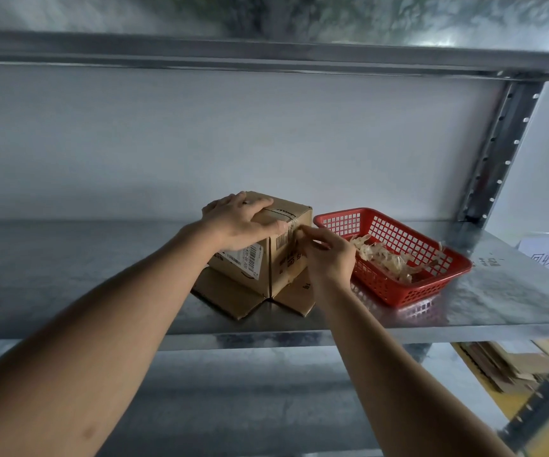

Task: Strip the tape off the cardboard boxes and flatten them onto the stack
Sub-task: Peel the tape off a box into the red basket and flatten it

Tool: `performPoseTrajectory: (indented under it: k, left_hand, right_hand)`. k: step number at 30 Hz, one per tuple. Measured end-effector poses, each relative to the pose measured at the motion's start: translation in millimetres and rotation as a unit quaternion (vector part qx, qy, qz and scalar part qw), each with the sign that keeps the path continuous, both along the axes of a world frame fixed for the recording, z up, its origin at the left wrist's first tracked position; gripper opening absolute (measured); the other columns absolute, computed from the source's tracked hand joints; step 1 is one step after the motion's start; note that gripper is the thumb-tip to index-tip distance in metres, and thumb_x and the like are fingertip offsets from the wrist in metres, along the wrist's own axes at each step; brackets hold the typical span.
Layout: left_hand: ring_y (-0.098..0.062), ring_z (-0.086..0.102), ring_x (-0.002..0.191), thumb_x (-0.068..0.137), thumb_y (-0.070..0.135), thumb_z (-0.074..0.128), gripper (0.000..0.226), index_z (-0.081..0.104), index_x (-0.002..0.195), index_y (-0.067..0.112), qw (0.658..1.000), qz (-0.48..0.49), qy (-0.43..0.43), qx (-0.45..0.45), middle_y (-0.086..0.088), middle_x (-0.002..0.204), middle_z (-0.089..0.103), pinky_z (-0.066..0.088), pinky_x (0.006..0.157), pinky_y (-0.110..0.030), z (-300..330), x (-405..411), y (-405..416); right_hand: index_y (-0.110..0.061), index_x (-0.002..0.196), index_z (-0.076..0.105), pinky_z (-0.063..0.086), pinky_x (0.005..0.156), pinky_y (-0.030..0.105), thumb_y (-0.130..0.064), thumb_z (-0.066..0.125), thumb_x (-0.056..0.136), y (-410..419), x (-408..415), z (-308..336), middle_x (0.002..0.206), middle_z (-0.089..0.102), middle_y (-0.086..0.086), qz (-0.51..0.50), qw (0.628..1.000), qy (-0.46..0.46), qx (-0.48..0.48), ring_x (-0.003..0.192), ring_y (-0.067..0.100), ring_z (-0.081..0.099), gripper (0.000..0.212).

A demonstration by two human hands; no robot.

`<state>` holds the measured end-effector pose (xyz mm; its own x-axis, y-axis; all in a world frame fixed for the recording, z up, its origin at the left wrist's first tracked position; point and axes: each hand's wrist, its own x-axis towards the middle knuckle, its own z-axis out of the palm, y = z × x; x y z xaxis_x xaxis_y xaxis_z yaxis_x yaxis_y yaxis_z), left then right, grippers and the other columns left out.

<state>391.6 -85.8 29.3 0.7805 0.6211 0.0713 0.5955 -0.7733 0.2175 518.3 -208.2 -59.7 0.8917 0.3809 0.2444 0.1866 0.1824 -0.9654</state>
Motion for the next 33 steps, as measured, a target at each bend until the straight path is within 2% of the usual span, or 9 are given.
performPoseTrajectory:
  k: [2, 4, 7, 12, 15, 18, 23, 29, 33]
  left_hand:
    - [-0.029, 0.001, 0.159, 0.086, 0.089, 0.032, 0.083, 0.016, 0.16, 0.053, 1.0, -0.002, -0.001, 0.0, 0.003, 0.173, 0.004, 0.007, 0.123, -0.054, 0.6, -1.2, -2.6]
    - [-0.029, 0.001, 0.159, 0.086, 0.089, 0.032, 0.083, 0.017, 0.16, 0.053, 1.0, -0.001, -0.003, 0.0, 0.003, 0.173, 0.004, 0.007, 0.124, -0.054, 0.3, -0.3, -1.9]
    - [-0.027, 0.001, 0.159, 0.086, 0.089, 0.033, 0.082, 0.018, 0.159, 0.054, 1.0, -0.005, -0.006, 0.001, 0.002, 0.173, 0.005, 0.007, 0.124, -0.052, -1.0, 1.9, 0.3]
    - [-0.026, 0.003, 0.159, 0.081, 0.095, 0.03, 0.087, 0.019, 0.158, 0.056, 1.0, -0.003, -0.01, 0.005, 0.004, 0.173, 0.008, 0.008, 0.123, -0.053, -4.0, 1.4, 8.4]
    - [-0.027, 0.004, 0.159, 0.082, 0.094, 0.029, 0.086, 0.02, 0.158, 0.055, 1.0, -0.002, -0.009, 0.006, 0.004, 0.172, 0.01, 0.008, 0.123, -0.054, -3.5, 3.0, 7.1]
    - [-0.028, 0.003, 0.159, 0.083, 0.094, 0.029, 0.085, 0.02, 0.158, 0.055, 1.0, -0.003, -0.014, 0.008, 0.003, 0.173, 0.008, 0.009, 0.123, -0.054, -3.3, 2.0, 5.6]
    - [-0.028, 0.004, 0.159, 0.085, 0.091, 0.031, 0.084, 0.02, 0.159, 0.052, 1.0, -0.007, -0.013, 0.006, 0.003, 0.173, 0.008, 0.01, 0.123, -0.053, -2.6, -0.5, 2.0]
    - [-0.029, 0.0, 0.159, 0.084, 0.093, 0.03, 0.085, 0.018, 0.159, 0.054, 1.0, -0.005, -0.008, 0.003, 0.003, 0.174, 0.004, 0.007, 0.124, -0.054, -4.0, 0.3, 3.6]
    - [-0.029, 0.001, 0.159, 0.086, 0.091, 0.03, 0.084, 0.018, 0.16, 0.053, 1.0, -0.01, -0.012, 0.006, 0.003, 0.173, 0.005, 0.007, 0.124, -0.053, -3.6, 0.0, 3.0]
  right_hand:
    - [-0.033, 0.084, 0.08, 0.063, 0.084, 0.035, -0.02, 0.086, 0.084, -1.3, -2.7, 1.4, 0.081, 0.07, -0.037, -0.008, 1.0, -0.004, -0.017, 0.09, 0.01, 0.073, 0.014]
    - [-0.025, 0.091, 0.08, 0.062, 0.078, 0.03, -0.018, 0.081, 0.089, -1.9, -4.1, 3.7, 0.075, 0.068, -0.035, -0.015, 0.998, -0.043, -0.042, 0.087, 0.007, 0.072, 0.007]
    - [-0.018, 0.1, 0.075, 0.047, 0.069, 0.016, -0.007, 0.067, 0.096, 0.4, -1.4, 6.3, 0.09, 0.065, -0.02, -0.028, 0.981, -0.158, -0.112, 0.092, 0.01, 0.065, 0.014]
    - [-0.011, 0.1, 0.06, 0.036, 0.066, 0.024, 0.003, 0.044, 0.093, -1.3, 2.4, 13.6, 0.103, 0.059, 0.004, 0.041, 0.938, -0.266, -0.219, 0.091, 0.021, 0.053, 0.021]
    - [-0.014, 0.094, 0.06, 0.047, 0.066, 0.029, 0.002, 0.043, 0.094, -7.3, 11.2, 20.2, 0.098, 0.065, 0.006, 0.096, 0.94, -0.227, -0.236, 0.087, 0.021, 0.06, 0.023]
    - [-0.012, 0.099, 0.06, 0.064, 0.08, 0.042, 0.005, 0.041, 0.098, -9.2, 12.7, 26.6, 0.103, 0.069, 0.012, 0.133, 0.969, -0.112, -0.178, 0.092, 0.026, 0.072, 0.026]
    - [0.0, 0.099, 0.059, 0.063, 0.072, 0.031, -0.001, 0.055, 0.104, -11.0, 5.6, 26.0, 0.095, 0.068, 0.016, 0.191, 0.978, 0.081, -0.018, 0.075, 0.019, 0.074, 0.006]
    - [-0.003, 0.126, 0.052, 0.062, 0.085, 0.035, -0.02, 0.077, 0.092, -14.7, -1.5, 17.3, 0.104, 0.072, 0.017, 0.205, 0.971, 0.114, 0.048, 0.087, 0.021, 0.075, 0.045]
    - [0.003, 0.11, 0.072, 0.063, 0.069, 0.026, -0.015, 0.078, 0.091, -19.1, -0.9, 29.5, 0.088, 0.078, 0.016, 0.154, 0.986, 0.041, -0.043, 0.082, 0.025, 0.077, 0.026]
